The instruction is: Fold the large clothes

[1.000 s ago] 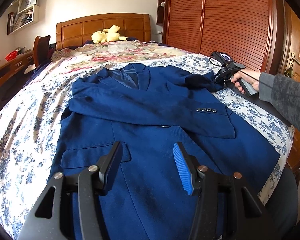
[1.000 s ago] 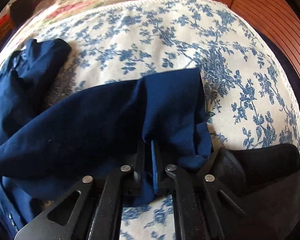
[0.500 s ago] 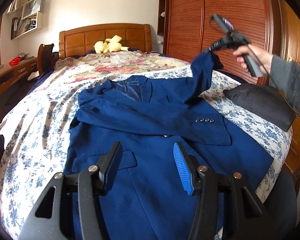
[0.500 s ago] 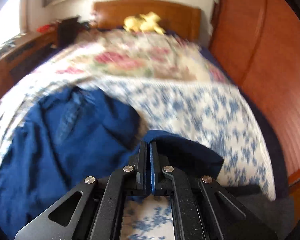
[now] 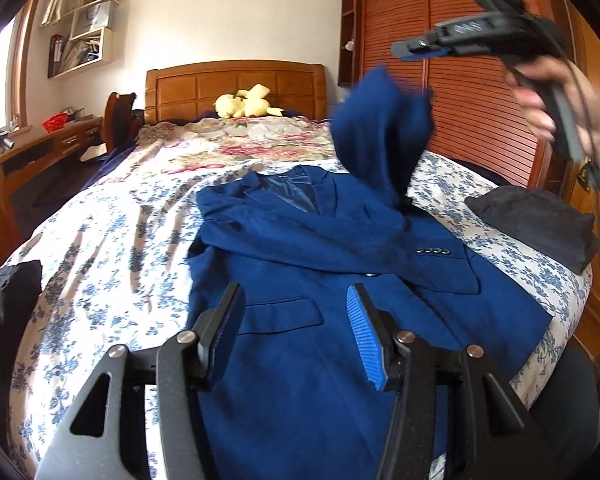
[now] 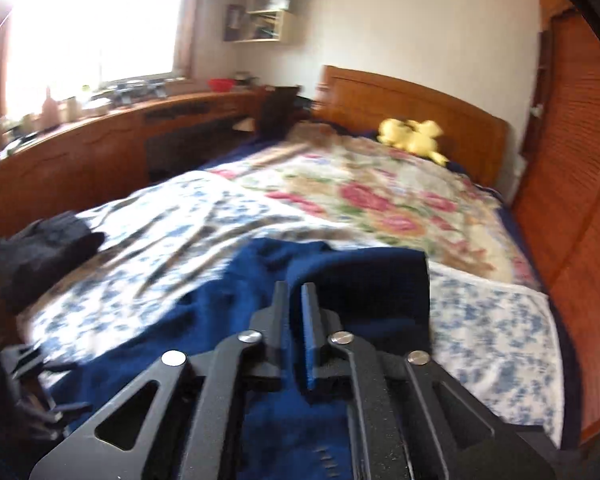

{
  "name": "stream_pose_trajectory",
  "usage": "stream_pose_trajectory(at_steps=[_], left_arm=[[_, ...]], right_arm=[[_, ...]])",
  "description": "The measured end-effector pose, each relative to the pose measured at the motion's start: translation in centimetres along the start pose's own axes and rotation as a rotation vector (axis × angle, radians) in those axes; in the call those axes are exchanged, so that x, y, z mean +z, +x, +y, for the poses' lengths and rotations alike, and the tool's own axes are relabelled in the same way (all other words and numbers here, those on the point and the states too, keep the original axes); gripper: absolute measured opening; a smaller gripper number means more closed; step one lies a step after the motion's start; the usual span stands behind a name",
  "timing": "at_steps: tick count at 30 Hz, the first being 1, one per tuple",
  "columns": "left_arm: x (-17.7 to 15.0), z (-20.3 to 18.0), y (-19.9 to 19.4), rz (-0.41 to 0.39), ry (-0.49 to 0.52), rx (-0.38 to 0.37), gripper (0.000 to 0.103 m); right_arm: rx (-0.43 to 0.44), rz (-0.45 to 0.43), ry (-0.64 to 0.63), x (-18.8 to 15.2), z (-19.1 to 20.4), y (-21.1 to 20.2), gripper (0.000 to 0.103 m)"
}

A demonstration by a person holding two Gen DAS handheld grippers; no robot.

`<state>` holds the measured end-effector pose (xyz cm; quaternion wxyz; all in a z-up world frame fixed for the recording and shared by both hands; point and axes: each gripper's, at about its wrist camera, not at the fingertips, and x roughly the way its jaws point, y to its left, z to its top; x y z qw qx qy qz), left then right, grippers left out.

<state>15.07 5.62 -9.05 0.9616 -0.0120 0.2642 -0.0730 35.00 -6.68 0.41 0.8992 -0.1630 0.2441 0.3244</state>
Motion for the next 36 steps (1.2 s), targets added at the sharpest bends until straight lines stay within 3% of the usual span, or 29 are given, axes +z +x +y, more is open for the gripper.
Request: stream_pose_trajectory(at_steps=[1,2,7,24,28,36], left_arm=[[0.0,0.3,0.0,0.001,-0.005,0.005,0.052],[0.0,0.6,-0.1,0.002,-0.010,0.008,0.052],[-0.1,1.0,0.0,0.001,-0.020,0.012,0.052],[-0.8,-1.8,3.4,0.083,0.035,0.009,0.052],[-1.0,-2.5,5.1,0.126,0.024,-0.009,0.052],[-0.6,-4.2,7.6,0.174,0.036,0.010,0.052]], right_arm=[[0.021,0.002,-0.004,-0.6,0.8,0.1,0.029],[0.041,0.006,-0.002,-1.2,1.5,0.2,0.031],[0.058,0.067,0.021,-5.6,2.7,2.0,0.033],[-0.023,0.148,0.295,-19.6,-2.5,6.3,0.036],[-0.003,0.178,0.349,-21.8,-3.5,7.8,0.045],[0.051,0.151,0.414,-23.3,-5.1,7.5,0.048]])
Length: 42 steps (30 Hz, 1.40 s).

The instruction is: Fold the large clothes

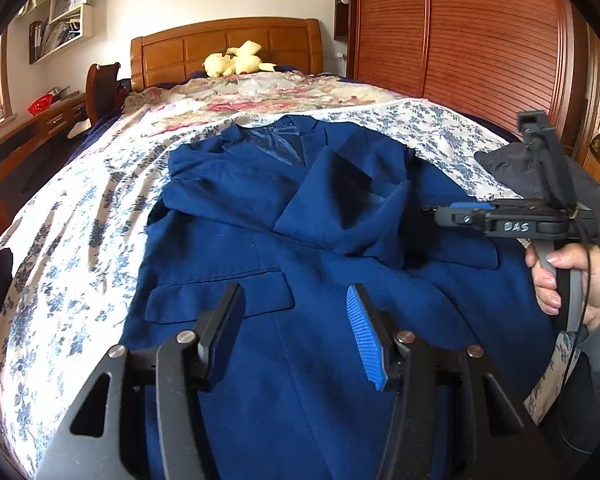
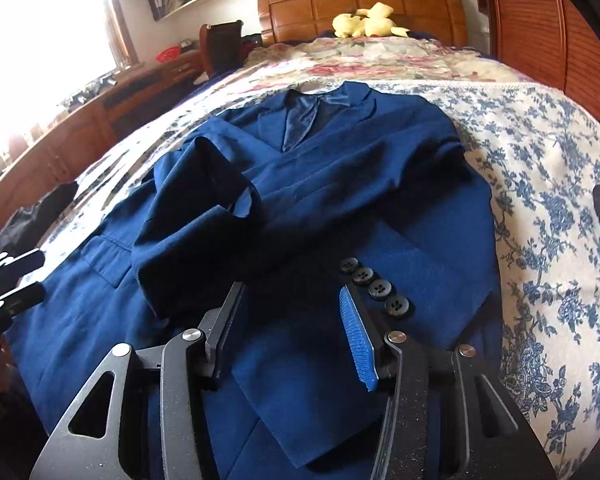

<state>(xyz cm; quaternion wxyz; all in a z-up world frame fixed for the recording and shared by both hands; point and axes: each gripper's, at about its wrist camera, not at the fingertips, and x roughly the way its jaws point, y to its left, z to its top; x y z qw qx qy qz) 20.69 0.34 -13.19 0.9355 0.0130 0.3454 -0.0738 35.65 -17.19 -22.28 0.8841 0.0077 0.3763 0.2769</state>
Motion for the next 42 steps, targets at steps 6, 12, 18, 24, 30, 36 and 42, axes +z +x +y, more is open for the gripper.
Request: stream_pose_trajectory(at_steps=[6,12,18,24,30,36,42], left_arm=[[2.0,-1.5,2.2,0.032,0.017,0.004,0.052],[4.9,-4.3,5.3,0.050,0.043,-0.059,0.052],[7.1,-7.6,8.4,0.066,0.118,-0.095,0.052],[8.2,-9.8,11.1,0.109,0.196,-0.091,0.032],[8.1,-9.3,9.4,0.072,0.202,-0.036,0.003],[6.4,-6.3,4.1,-0.009,0.147,0.003,0.003],[3.0,-2.9,1.2,0.016,0.057,0.038,0.004]], right_arm=[[-0.042,-0.030,-0.047,-0.7,-0.7,-1.8,0.048],[-0.045,-0.036,-0.052,-1.1,-1.4,-2.4,0.048],[-0.061,-0.024,-0.055,-1.6,-1.5,-2.8,0.048],[-0.065,0.002,-0.054,-1.5,-0.9,-3.6,0.048],[-0.063,0.007,-0.094,-2.0,1.0,-4.8,0.048],[-0.072,0.023,-0.119,-2.6,2.2,-4.7,0.048],[-0.097,0.019,-0.135,-2.5,3.0,-4.5,0.048]])
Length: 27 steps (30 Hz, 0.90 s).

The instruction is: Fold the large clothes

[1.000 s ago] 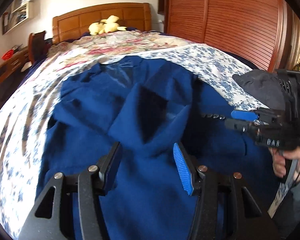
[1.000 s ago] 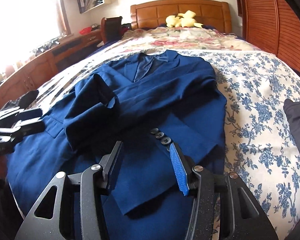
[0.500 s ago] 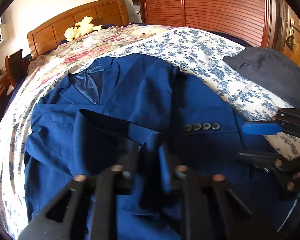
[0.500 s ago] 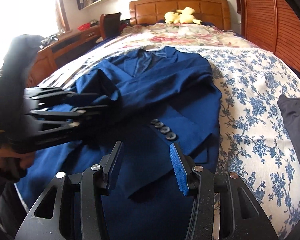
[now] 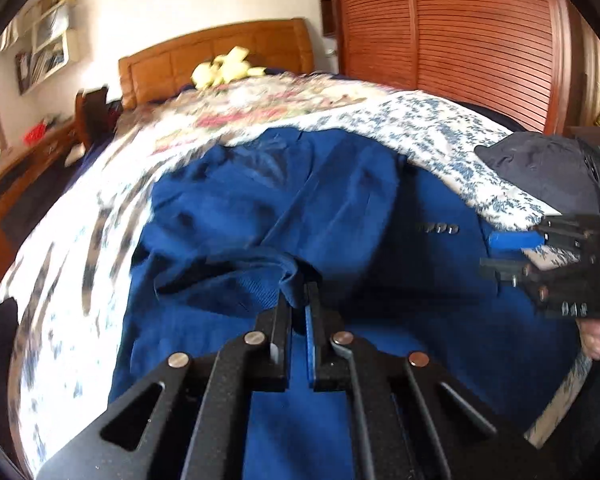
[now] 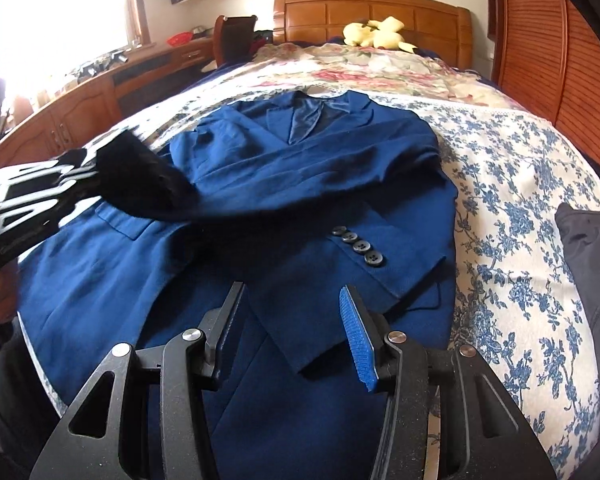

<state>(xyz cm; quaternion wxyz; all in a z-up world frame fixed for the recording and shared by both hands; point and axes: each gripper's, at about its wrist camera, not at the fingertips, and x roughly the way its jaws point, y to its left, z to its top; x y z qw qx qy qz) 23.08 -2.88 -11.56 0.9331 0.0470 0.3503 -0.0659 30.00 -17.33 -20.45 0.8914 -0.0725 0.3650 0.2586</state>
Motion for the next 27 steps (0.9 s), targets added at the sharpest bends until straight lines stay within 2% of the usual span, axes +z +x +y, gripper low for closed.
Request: stream_pose_trajectory(at_steps=[5,8,13,20,27], left_arm=[[-3.5,1.7,-1.7,0.029,-0.042,0.003,0.023],[-5.2,2.6,-3.0,0.035,-0.070,-0.017,0.029],[-7.1,4.2,-4.7,0.041,-0.089,-0.004,0.038],[-9.4,7.7,-6.1,0.071,-0.109,0.054,0.041],[-11.8,10.6,-6.9,0.108,-0.150,0.110,0.042]], right_arm=[[-0.016,0.004,-0.013,0.0,0.7,0.2,0.048],[-0.023,0.012,-0.019,-0.1,1.1,0.3,0.048],[-0.027,0.025,-0.032,0.2,1.5,0.7,0.048],[-0.001,0.014,-0.057,0.6,2.8,0.7,0.048],[-0.007,0.060,-0.095,0.1,3.9,2.6,0.048]])
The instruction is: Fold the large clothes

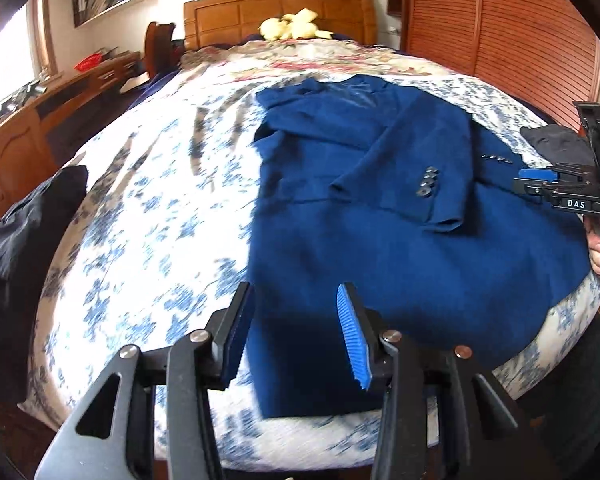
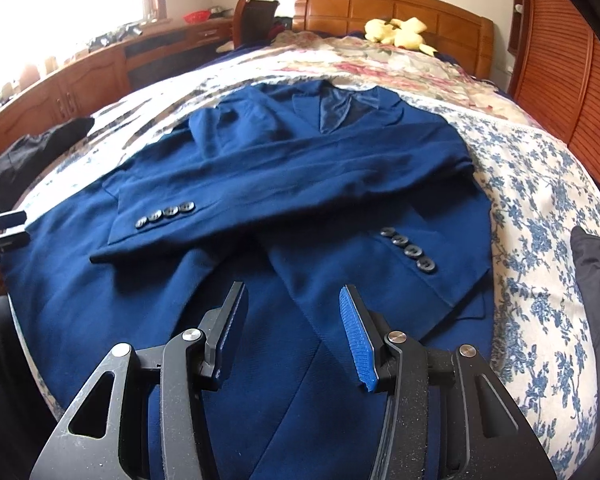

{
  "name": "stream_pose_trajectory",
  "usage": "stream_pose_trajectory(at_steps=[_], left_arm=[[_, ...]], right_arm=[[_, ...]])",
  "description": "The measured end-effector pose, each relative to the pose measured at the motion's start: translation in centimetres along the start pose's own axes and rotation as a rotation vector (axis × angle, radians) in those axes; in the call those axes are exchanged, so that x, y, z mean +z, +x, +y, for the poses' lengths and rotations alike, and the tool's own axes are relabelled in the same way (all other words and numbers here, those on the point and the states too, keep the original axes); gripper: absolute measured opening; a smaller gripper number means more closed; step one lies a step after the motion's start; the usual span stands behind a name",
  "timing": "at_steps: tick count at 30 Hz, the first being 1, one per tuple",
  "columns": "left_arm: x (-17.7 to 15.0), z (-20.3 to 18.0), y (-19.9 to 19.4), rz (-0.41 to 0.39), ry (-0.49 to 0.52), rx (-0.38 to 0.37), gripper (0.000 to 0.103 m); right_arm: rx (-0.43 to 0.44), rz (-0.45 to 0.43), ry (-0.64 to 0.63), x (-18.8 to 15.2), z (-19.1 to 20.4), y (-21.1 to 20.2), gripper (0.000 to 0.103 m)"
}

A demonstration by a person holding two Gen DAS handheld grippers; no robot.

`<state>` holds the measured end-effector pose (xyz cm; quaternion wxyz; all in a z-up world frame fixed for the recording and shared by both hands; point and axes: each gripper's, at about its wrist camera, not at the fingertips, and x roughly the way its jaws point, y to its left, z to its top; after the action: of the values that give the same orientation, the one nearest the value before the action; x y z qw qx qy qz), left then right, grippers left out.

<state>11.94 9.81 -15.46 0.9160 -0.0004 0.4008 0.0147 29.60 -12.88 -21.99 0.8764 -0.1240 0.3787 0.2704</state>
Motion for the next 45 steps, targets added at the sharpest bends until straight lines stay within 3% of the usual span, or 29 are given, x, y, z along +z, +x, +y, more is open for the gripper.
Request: stream_pose_trajectory(at_steps=[7,11,18,25,35,40,45], left_arm=[[-1.5,1.6,0.8,0.008,-0.035,0.028,0.042],[-1.8,1.9,1.0,0.001,-0.043,0.021,0.043],[-2.2,2.4,1.4,-0.006,-0.053,-0.001,0.045],[-2.3,2.6,1.6,-0.005,-0.062,-0.003,0.047],[-2.7,2.7,1.8,0.004,-0.064,-0.004,0.048],[-2.8,2.8,1.9,0.003,-0.062,-0.011,0.049],[-2.8,2.8,1.6,0.009,-0.061,-0.015,0.049]], right_arm=[[-0.011,0.041,-0.023,-0.6,0.9,1.1,0.048],[-0.012,-0.006,-0.053,-0.9,2.1,-0.8,0.048],[-0.045,0.009,-0.062,-3.5,2.2,-3.1,0.048],[-0.112,0.019,-0.012,-6.2,-0.9,-6.3,0.053],[-0.199,0.074,0.098,-9.6,-6.1,-7.1,0.056],[-0.137,0.081,0.167,-10.1,-7.3,-7.1,0.058],[-0.075,0.066,0.156,-10.0,-6.2,-7.5,0.057]])
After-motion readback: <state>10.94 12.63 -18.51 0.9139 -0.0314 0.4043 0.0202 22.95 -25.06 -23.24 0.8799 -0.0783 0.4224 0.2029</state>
